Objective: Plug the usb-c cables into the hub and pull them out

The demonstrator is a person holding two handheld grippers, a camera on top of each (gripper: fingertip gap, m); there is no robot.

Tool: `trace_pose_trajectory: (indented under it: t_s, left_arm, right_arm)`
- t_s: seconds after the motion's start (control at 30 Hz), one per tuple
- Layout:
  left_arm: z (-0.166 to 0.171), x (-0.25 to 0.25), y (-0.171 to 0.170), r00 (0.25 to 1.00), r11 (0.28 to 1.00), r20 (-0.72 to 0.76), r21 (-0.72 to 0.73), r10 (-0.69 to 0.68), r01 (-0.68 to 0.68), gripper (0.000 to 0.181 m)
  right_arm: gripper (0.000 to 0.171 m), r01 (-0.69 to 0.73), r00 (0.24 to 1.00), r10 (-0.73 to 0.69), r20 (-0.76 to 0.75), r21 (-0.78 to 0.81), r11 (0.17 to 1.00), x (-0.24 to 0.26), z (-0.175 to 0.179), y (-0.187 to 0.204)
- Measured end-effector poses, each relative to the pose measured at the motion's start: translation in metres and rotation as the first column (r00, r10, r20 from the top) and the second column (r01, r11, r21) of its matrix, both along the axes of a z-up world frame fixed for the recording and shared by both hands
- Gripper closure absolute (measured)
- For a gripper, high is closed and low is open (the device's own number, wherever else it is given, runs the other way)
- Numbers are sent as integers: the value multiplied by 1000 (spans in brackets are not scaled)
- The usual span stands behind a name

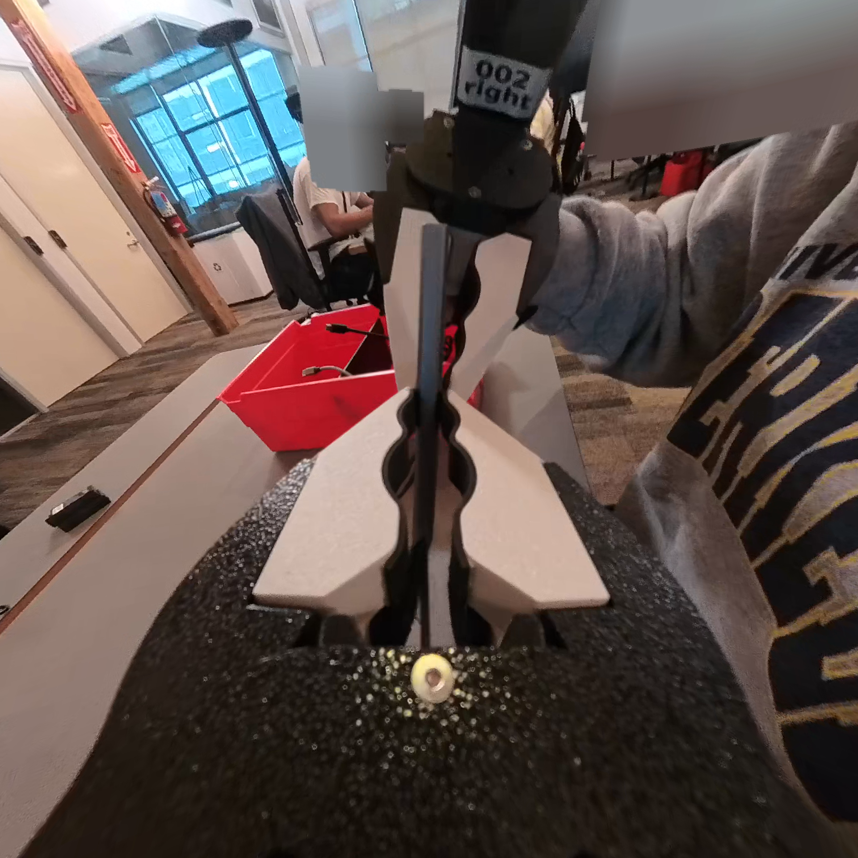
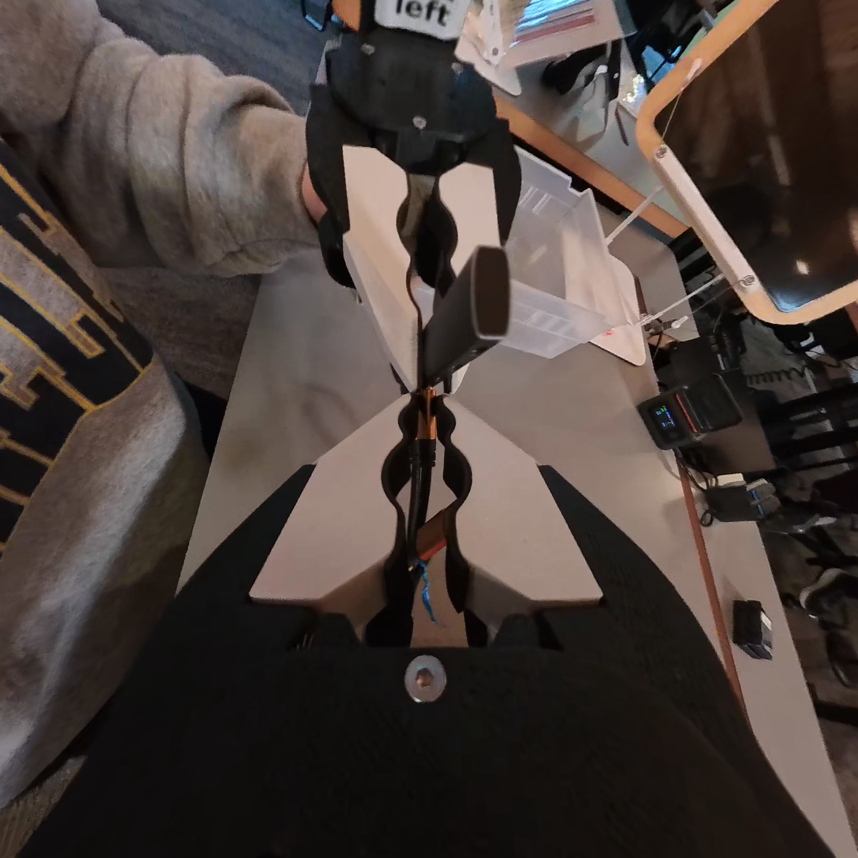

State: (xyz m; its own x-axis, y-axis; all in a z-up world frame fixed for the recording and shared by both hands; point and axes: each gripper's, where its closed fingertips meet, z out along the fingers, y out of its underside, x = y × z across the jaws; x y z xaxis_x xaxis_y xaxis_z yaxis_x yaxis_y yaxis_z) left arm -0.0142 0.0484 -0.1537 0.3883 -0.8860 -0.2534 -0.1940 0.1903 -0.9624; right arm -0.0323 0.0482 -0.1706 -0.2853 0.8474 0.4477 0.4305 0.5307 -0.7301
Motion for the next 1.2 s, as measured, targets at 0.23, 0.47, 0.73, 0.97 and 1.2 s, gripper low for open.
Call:
trace_pose_trajectory:
  t_s: [0.23,0.47,0.73,0.97,1.2]
  left_arm:
    - [-17,-2,-2,987,1000,-163,-9,-6,5,174]
    - [4,6,-19,990,997,-134,56,-44,52,174]
    - [20,-60,-1,987,986,-33,62,155,-153,174]
    - [11,-56,8,981,981,-26,18,191,-191,174]
    - [6,-50,15,978,977,-5,-18,211,-211,174]
  right_arm:
    - [166,-23,998,20,52,51,998,3,-12,0]
    - [166,-84,996,84,11,81,993,17,13,-17]
    - [167,168,986,-169,1,137,976,82,41,38]
    - [166,454,885,-411,-216,217,864,149,101,102]
    - [166,554,832,-549,-79,72,829,180,30,147]
